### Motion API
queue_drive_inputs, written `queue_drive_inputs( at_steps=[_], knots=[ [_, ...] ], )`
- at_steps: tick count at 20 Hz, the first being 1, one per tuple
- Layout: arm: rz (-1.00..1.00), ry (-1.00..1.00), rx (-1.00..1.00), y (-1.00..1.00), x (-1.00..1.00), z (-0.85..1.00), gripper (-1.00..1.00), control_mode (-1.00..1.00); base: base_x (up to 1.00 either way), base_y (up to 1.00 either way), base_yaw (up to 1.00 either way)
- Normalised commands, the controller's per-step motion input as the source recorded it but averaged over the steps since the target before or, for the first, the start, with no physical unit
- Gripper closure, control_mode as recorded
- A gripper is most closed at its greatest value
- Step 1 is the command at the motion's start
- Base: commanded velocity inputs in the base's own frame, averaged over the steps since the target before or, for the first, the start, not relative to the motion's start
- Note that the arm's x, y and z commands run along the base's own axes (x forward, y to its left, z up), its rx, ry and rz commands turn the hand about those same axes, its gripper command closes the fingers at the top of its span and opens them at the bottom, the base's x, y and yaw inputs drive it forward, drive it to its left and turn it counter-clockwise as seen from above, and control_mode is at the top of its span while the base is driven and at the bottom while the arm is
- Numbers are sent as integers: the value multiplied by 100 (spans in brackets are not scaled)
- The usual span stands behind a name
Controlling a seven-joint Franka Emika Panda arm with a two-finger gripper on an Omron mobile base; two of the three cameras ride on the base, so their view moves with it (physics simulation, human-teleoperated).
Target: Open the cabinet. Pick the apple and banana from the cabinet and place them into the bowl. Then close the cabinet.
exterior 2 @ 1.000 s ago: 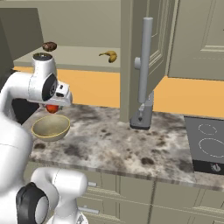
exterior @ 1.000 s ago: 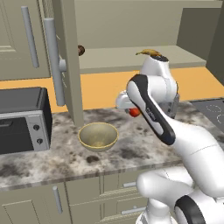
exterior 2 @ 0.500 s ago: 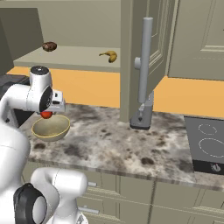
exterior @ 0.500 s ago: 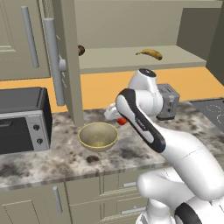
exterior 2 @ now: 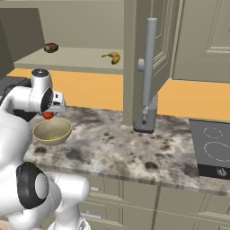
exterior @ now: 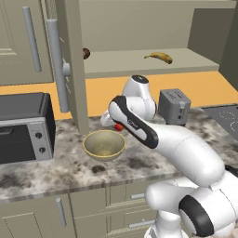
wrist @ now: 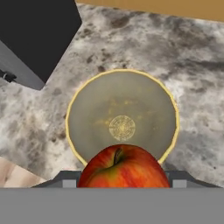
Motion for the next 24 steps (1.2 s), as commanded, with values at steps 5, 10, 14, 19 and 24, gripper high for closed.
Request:
queue_drive_inputs(
  at_steps=[5, 10, 14, 19, 24],
  knots=[
    [0, 1, -10, 44, 24, -43, 100, -100, 0, 0, 0],
    [0, 0, -5, 25, 22, -42, 100, -100, 0, 0, 0],
    [1, 0, -1, 0, 19, -52, 100, -100, 0, 0, 0],
    [2, 0, 0, 0, 24, -47, 100, -100, 0, 0, 0],
    [0, 0, 0, 5, 47, -27, 100, -100, 0, 0, 0]
  ],
)
